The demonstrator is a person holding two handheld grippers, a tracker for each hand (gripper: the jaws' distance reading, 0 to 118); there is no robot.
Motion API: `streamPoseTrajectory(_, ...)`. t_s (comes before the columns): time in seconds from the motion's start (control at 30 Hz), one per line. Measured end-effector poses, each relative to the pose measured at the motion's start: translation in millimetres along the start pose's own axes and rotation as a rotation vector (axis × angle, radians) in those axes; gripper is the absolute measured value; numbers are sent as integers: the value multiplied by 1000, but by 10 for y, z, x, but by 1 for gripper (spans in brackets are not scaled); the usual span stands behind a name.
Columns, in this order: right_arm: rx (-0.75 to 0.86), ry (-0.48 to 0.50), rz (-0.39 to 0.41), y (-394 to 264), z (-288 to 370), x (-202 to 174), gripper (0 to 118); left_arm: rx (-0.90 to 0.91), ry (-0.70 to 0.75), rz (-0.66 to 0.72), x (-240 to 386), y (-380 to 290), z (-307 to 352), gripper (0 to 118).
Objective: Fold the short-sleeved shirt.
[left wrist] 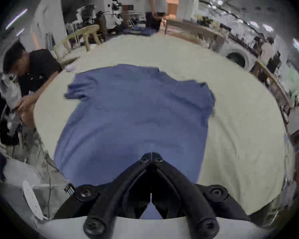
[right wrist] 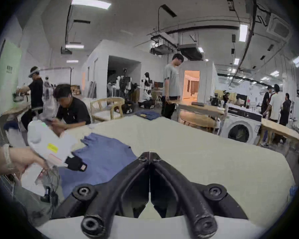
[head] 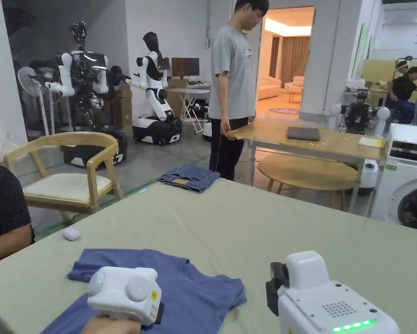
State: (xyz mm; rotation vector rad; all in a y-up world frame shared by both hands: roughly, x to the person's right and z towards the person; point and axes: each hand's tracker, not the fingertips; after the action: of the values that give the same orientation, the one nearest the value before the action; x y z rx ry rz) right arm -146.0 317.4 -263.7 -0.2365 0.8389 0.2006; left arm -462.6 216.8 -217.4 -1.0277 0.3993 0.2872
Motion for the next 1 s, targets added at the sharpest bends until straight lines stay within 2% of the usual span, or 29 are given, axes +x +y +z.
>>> streamPoseTrajectory(0.03,-15,-2,5,-64,-64,20,0,-11,-37,-5,46,77,-166,0)
streamPoseTrajectory(0.07,-22,-9,9,-105,-107,29,0,-13,-50,-2,91,142,-262,18)
streamPoseTrajectory(0.1,-34,-20,19,-154,-164,41,0,-9,-46,1,129,226,-383,66)
streamPoseTrajectory(0.13,-44,-27,24,-184,-218,56,0,3,-49,-5,161,306,-482,103)
streamPoseTrajectory(0.17,-53,-29,25,-211,-261,68,0,13,-58,-20,179,359,-563,118)
streamPoseTrajectory(0.23,-81,-33,22,-279,-372,98,0,60,-67,-55,192,466,-688,118)
streamPoseTrajectory(0.33,-112,-45,7,-361,-486,132,0,4,-57,-57,217,531,-907,118)
streamPoseTrajectory(0.47,-136,-55,-25,-449,-541,188,0,-70,39,-100,247,457,-1189,116)
streamPoseTrajectory(0.53,-141,-63,-29,-465,-514,222,0,-48,28,-103,231,418,-1143,110)
streamPoseTrajectory(0.57,-142,-65,-32,-464,-496,246,0,-5,-6,-97,213,429,-1062,98)
streamPoseTrajectory(0.6,-140,-68,-38,-460,-469,276,0,30,-3,-113,221,410,-980,63)
streamPoseTrajectory(0.67,-132,-68,-49,-462,-396,352,0,44,48,-121,125,380,-896,4)
streamPoseTrajectory(0.7,-122,-78,-54,-473,-345,399,0,36,72,-131,63,347,-880,1)
streamPoseTrajectory(0.77,-119,-104,-59,-476,-230,511,0,38,-19,-77,14,312,-792,1)
streamPoseTrajectory(0.83,-109,-128,-83,-486,-48,677,0,119,-32,-48,130,325,-589,1)
streamPoseTrajectory(0.9,-100,-157,-91,-499,151,852,0,148,-96,-38,342,341,-393,1)
streamPoseTrajectory(1.0,-90,-262,-79,-558,558,1181,0,200,-200,-121,925,383,-87,1)
